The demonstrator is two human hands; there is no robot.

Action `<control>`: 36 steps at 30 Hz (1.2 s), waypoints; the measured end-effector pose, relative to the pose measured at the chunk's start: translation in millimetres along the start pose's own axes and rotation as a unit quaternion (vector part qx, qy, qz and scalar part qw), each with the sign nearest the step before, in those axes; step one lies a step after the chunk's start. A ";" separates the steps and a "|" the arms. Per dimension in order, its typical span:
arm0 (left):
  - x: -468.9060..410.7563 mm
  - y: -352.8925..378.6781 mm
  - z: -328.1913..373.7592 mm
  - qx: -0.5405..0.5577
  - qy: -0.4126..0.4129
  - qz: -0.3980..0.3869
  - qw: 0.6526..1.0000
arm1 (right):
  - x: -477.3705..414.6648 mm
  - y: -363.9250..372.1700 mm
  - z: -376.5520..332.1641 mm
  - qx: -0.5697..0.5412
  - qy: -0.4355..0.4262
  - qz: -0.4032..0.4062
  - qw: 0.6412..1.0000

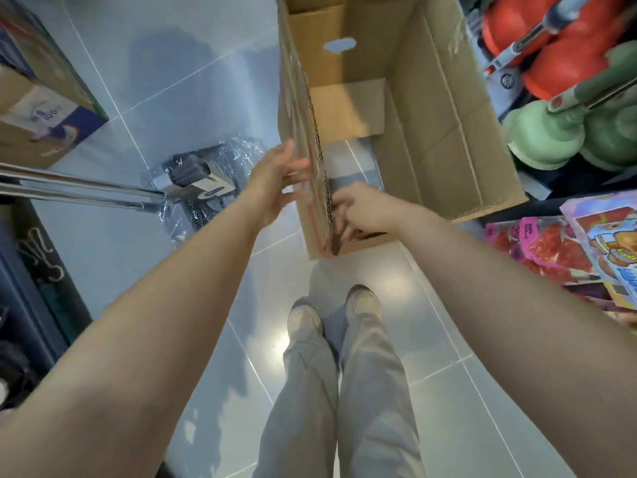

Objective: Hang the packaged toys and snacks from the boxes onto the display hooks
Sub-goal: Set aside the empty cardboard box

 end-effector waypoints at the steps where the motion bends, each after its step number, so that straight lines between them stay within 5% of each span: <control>1: 4.5 -3.6 -7.0 -0.011 -0.022 0.011 1.000 | 6.8 -4.9 -3.3 -0.065 0.008 -0.015 0.998; 4: 22.3 -0.4 -49.5 -0.040 -0.114 -0.049 0.991 | 26.1 -2.6 -12.7 -0.085 0.036 -0.051 0.994; 8: 23.8 10.1 -81.4 0.031 -0.112 -0.070 0.991 | 12.4 37.8 11.4 0.015 0.040 -0.071 0.997; 11: 17.3 14.2 -95.4 0.058 -0.135 -0.086 0.985 | -10.4 75.7 45.7 0.062 0.120 -0.096 0.986; 14: 13.2 21.3 -106.7 0.012 -0.128 -0.122 0.984 | -23.7 92.3 70.7 0.123 0.128 0.025 0.984; 17: 17.6 19.8 -111.1 0.001 -0.125 -0.134 0.983 | -30.0 89.8 78.3 0.019 0.109 0.157 0.981; 23: 41.4 -44.7 -114.8 -0.096 -0.188 0.085 0.974 | 18.1 31.5 9.2 0.011 0.043 0.295 0.955; 27: 74.8 -79.0 -100.8 -0.067 -0.184 0.121 0.973 | 65.8 -37.1 -36.2 -0.249 -0.093 0.374 0.889; 33: 98.9 -110.1 -46.8 0.021 -0.041 0.235 0.971 | 91.6 -79.3 -31.7 -0.566 -0.021 0.225 0.793; 36: 113.7 -99.2 -15.9 -0.020 -0.009 0.146 0.989 | 90.8 -73.7 -32.0 -0.632 0.001 0.176 0.754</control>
Point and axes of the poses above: each hand's wrist, its own x-axis away from the middle knuckle, its own y-axis out of the palm, z = x × y, the point moved 4 cm from there along -x, towards the middle knuckle, and after that the axes turned 12 degrees about -x, right-handed, at the moved point
